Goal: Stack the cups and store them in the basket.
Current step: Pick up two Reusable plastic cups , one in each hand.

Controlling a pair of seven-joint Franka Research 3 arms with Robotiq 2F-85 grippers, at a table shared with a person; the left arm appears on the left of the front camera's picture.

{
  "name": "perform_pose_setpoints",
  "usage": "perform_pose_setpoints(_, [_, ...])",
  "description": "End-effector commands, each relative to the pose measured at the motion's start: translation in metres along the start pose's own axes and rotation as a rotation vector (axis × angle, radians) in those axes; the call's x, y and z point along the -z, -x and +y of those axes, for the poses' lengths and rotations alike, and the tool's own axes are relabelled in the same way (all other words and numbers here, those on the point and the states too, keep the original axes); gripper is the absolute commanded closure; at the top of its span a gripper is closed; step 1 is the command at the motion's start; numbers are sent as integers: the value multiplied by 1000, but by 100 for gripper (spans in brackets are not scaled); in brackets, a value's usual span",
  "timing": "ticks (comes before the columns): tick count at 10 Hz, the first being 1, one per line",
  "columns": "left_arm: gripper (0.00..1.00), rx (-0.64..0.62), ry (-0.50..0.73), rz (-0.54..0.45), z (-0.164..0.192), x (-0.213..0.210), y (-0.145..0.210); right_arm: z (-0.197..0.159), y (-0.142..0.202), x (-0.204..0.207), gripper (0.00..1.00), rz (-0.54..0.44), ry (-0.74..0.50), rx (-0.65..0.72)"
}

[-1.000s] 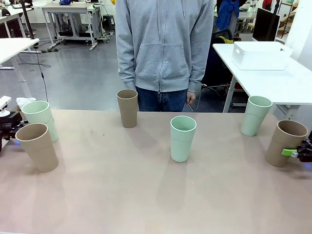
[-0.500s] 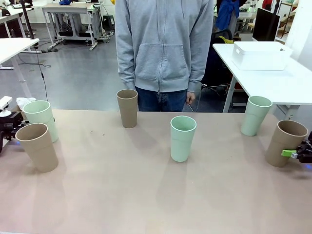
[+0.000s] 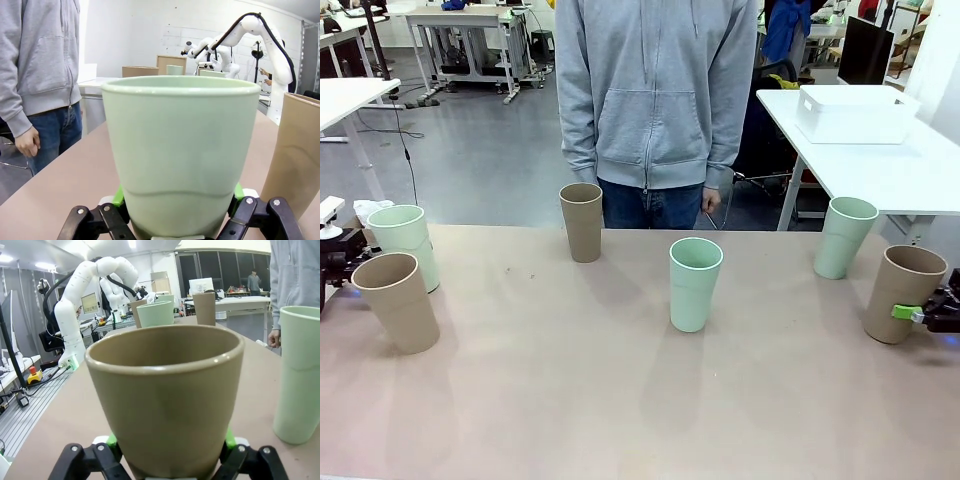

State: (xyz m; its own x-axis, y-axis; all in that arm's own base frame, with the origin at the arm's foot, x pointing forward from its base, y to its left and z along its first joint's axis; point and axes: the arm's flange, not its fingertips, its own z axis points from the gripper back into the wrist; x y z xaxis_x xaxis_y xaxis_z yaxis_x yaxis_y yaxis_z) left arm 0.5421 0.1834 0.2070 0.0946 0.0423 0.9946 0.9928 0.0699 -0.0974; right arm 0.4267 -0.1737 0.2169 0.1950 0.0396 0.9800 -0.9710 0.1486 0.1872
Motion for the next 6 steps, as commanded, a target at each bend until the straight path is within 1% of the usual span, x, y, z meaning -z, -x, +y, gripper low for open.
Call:
perform_pose_setpoints(1, [58,15,-2,-11,-2,0,1,1,-2,8,57,16,18,-5])
perform_pose_setpoints(2, [44,18,-5,-12,-3,0,1,1,-1,8,59,18,18,-8])
perform_pose_setpoints(3, [77,-1,1,-51,-2,0,0,-1,-1,8,76,25,3,-25])
perform_pose_setpoints(4, [77,1,-1,0,0,0,0,0,0,0,76,1,0,-2])
perform_pose_setpoints(6, [77,1,-1,0,0,0,0,0,0,0,76,1,0,-2])
